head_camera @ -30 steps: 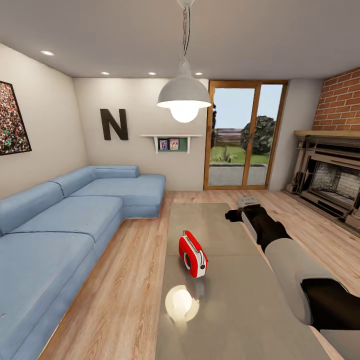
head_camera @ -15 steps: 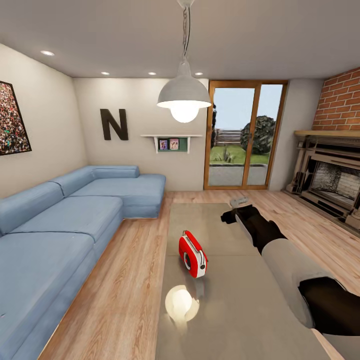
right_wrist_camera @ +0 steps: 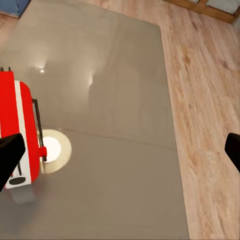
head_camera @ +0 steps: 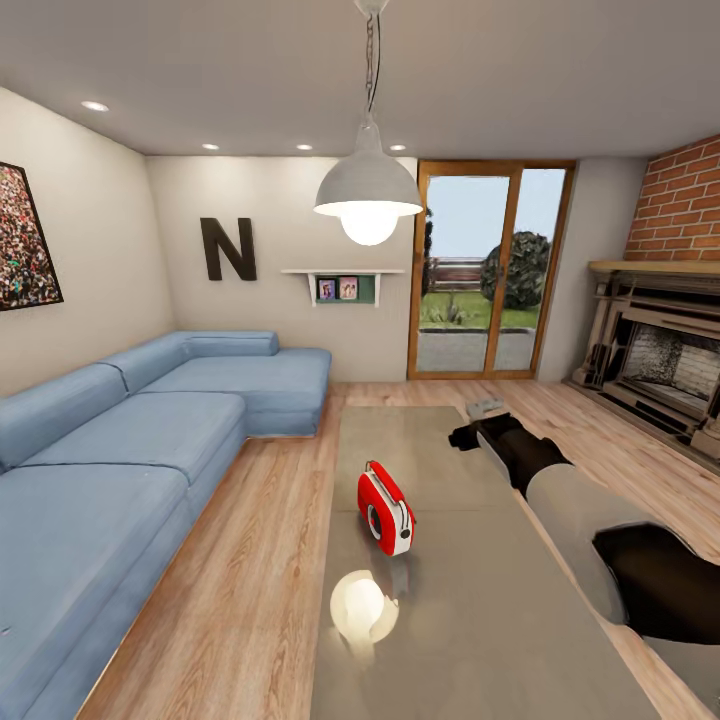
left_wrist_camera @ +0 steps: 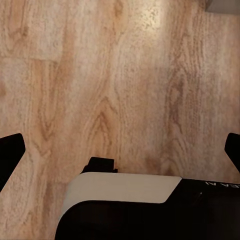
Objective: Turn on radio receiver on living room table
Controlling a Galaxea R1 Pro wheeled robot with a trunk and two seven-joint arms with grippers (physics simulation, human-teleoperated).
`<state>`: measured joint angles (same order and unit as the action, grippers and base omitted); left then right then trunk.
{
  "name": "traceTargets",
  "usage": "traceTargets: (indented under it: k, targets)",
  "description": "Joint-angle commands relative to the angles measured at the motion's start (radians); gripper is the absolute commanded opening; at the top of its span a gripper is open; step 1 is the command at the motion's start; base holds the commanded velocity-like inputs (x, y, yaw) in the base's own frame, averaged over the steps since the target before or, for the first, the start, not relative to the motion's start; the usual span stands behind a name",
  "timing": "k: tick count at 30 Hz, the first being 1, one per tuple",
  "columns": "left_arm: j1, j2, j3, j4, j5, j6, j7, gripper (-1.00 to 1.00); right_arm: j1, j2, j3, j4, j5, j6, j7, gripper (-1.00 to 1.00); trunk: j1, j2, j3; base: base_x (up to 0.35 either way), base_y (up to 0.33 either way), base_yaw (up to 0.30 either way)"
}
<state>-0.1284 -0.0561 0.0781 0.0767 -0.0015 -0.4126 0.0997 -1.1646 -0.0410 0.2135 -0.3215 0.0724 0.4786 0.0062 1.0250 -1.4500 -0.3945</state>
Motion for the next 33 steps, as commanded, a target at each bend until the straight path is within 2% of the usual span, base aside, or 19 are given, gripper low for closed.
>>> traceTargets:
  k: [1, 3, 4, 11, 18, 25, 33]
  targets:
    - [0.0, 0.0, 0.0, 0.0, 0.0, 0.0, 0.0, 1.0, -0.027, 0.001, 0.0, 0.073, 0.001, -0.064, 0.0, 1.0, 0.0, 0.0, 0.0, 0.0, 0.0, 0.0]
    - [0.0, 0.001, 0.0, 0.0, 0.0, 0.0, 0.0, 1.0, -0.085, 0.005, 0.0, 0.222, 0.002, -0.199, -0.002, 1.0, 0.0, 0.0, 0.0, 0.0, 0.0, 0.0]
    - [0.0, 0.001, 0.0, 0.0, 0.0, 0.0, 0.0, 1.0, -0.1, 0.006, 0.0, 0.257, 0.002, -0.23, -0.003, 1.0, 0.0, 0.0, 0.0, 0.0, 0.0, 0.0]
    - [0.0, 0.001, 0.0, 0.0, 0.0, 0.0, 0.0, 1.0, -0.177, 0.005, 0.001, 0.375, -0.007, -0.284, -0.002, 1.0, 0.0, 0.0, 0.0, 0.0, 0.0, 0.0]
    - [0.001, 0.001, 0.0, 0.001, 0.0, 0.0, 0.0, 1.0, -0.191, 0.003, 0.001, 0.383, -0.003, -0.29, -0.002, 1.0, 0.0, 0.0, 0.0, 0.0, 0.0, 0.0]
    - [0.0, 0.001, 0.0, 0.001, 0.0, 0.0, 0.0, 1.0, -0.193, 0.0, 0.003, 0.338, -0.002, -0.294, -0.001, 1.0, 0.0, 0.0, 0.0, 0.0, 0.0, 0.0]
    - [0.0, 0.001, 0.0, 0.0, 0.0, 0.0, 0.0, 1.0, -0.193, 0.01, 0.003, 0.335, -0.004, -0.286, -0.004, 1.0, 0.0, 0.0, 0.0, 0.0, 0.0, 0.0]
